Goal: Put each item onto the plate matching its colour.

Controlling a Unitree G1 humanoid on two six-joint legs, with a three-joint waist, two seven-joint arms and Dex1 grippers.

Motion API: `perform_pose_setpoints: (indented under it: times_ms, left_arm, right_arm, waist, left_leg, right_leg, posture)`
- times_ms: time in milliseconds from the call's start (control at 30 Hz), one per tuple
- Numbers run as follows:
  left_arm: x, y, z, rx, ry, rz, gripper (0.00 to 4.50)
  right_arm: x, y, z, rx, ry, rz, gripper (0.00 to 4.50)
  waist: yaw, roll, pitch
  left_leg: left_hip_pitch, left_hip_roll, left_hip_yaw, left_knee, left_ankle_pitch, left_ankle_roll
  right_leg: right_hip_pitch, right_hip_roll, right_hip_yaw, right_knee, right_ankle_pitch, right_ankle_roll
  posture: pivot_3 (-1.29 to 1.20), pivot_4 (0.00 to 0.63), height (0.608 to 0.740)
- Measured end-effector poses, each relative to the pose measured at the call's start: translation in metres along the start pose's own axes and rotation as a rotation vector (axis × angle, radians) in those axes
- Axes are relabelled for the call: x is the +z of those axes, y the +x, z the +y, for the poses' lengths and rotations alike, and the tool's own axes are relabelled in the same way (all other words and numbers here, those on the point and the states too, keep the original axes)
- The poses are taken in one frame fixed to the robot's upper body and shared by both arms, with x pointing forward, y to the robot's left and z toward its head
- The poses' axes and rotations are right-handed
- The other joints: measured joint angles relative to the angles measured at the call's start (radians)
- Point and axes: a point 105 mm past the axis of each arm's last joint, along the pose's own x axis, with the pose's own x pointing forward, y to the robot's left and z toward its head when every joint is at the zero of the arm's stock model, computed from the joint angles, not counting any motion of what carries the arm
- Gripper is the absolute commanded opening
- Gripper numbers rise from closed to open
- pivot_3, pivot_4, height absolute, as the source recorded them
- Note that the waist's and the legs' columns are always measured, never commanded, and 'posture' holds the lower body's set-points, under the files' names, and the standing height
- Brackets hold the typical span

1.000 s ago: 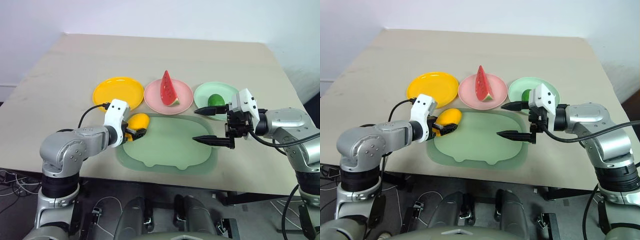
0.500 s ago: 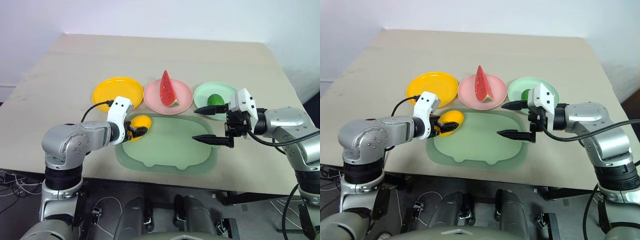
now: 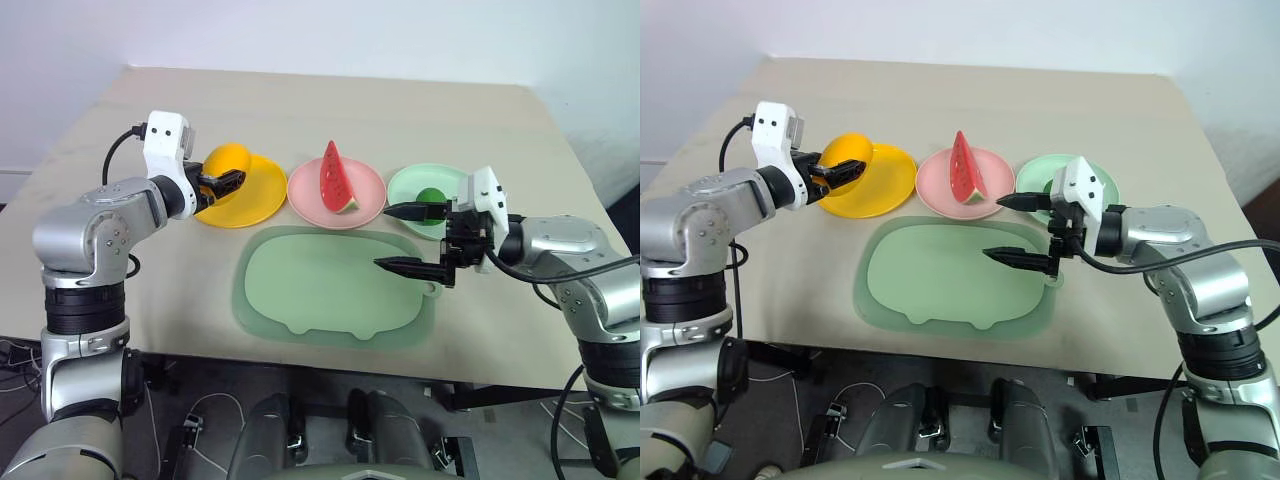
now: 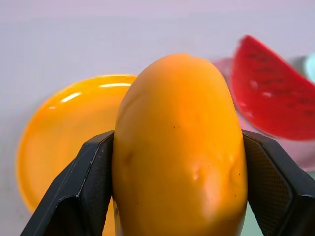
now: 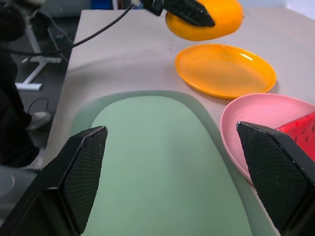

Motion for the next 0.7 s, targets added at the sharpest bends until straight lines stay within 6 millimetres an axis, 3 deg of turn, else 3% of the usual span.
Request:
perform_pose_setpoints:
  times_ms: [100,300,467,567,633,700]
  left_arm:
    - [-0.010,0.014,0.015,0.020,-0.020,-0.034,3.30]
    - [-0.053,0.046,0.026,0.025,-0.034,0.047,3.30]
    - [-0.045,0.057,0.040,0.108,0.028,0.057,3.30]
    - [-0.044,0.062,0.038,0.104,0.033,0.046,3.30]
    - [-0.044,0.063,0.036,0.085,0.038,0.040,4.03]
    - [-0.045,0.064,0.033,0.071,0.045,0.045,4.49]
  right_arm:
    - [0.000,0.007,-0.002,-0.026,0.017,-0.033,4.50]
    - [-0.001,0.017,0.000,-0.034,0.038,-0.062,4.50]
    - [-0.002,0.018,0.000,-0.040,0.040,-0.061,4.50]
    - [-0.002,0.018,0.000,-0.045,0.041,-0.060,4.50]
    - [-0.003,0.017,0.000,-0.048,0.044,-0.059,4.50]
    - [-0.004,0.017,0.000,-0.052,0.047,-0.056,4.50]
  waist:
    - [-0.002,0.000,0.000]
    - [-0.001,-0.001,0.000]
    - [-0.004,-0.001,0.000]
    - [-0.004,-0.001,0.000]
    - [-0.004,-0.001,0.000]
    - [-0.004,-0.001,0.000]
  left_leg:
    - [0.000,-0.001,0.000,0.000,0.000,0.000]
    - [-0.001,-0.001,0.000,0.000,0.000,0.000]
    - [-0.001,-0.001,0.000,0.000,0.000,0.000]
    - [-0.001,-0.001,0.000,0.000,0.000,0.001]
    - [-0.001,-0.001,0.000,0.000,0.001,0.002]
    - [-0.001,-0.001,0.000,0.000,0.001,0.002]
  right_leg:
    - [0.000,-0.001,0.000,0.000,0.000,0.000]
    - [-0.001,-0.001,-0.001,0.000,0.000,0.000]
    - [-0.001,-0.001,-0.001,0.000,0.000,0.000]
    - [-0.001,-0.001,-0.001,0.001,0.000,0.000]
    - [-0.001,-0.001,-0.001,0.001,0.000,0.001]
    - [0.000,-0.001,-0.001,0.001,0.000,0.001]
  posture:
    - [0.00,0.150,0.696]
    - [0.00,0.150,0.696]
    - [0.00,0.150,0.696]
    - [0.00,0.150,0.696]
    - [0.00,0.150,0.696]
    - [0.00,0.150,0.696]
